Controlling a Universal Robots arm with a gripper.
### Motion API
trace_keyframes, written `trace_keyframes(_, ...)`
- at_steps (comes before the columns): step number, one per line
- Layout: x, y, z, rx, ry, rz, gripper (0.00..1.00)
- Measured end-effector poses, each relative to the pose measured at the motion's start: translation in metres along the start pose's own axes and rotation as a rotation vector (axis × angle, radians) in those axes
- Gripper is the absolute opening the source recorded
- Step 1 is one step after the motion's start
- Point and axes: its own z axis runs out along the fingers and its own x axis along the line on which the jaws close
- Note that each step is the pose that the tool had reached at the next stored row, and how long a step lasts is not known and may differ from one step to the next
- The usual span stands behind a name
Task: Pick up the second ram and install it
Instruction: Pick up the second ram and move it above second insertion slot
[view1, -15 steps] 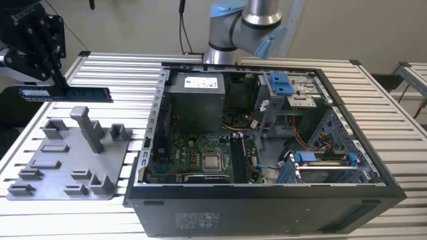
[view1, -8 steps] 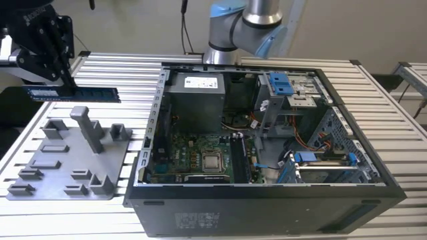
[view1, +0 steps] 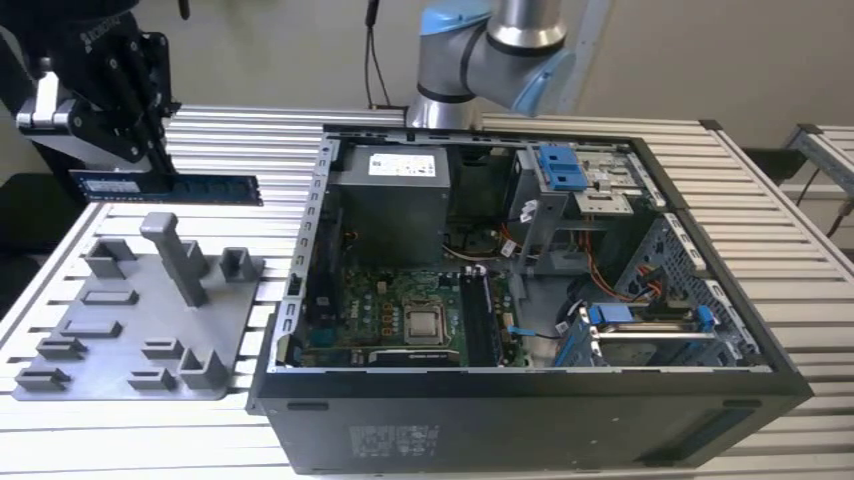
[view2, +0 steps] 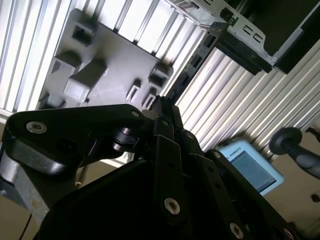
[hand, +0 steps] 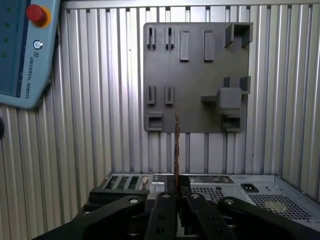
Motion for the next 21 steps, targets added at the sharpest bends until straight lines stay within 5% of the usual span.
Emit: trace_keyframes(21, -0.0012, -0.0442, 0.0015, 0.0000, 0.0000, 0.000, 0.14)
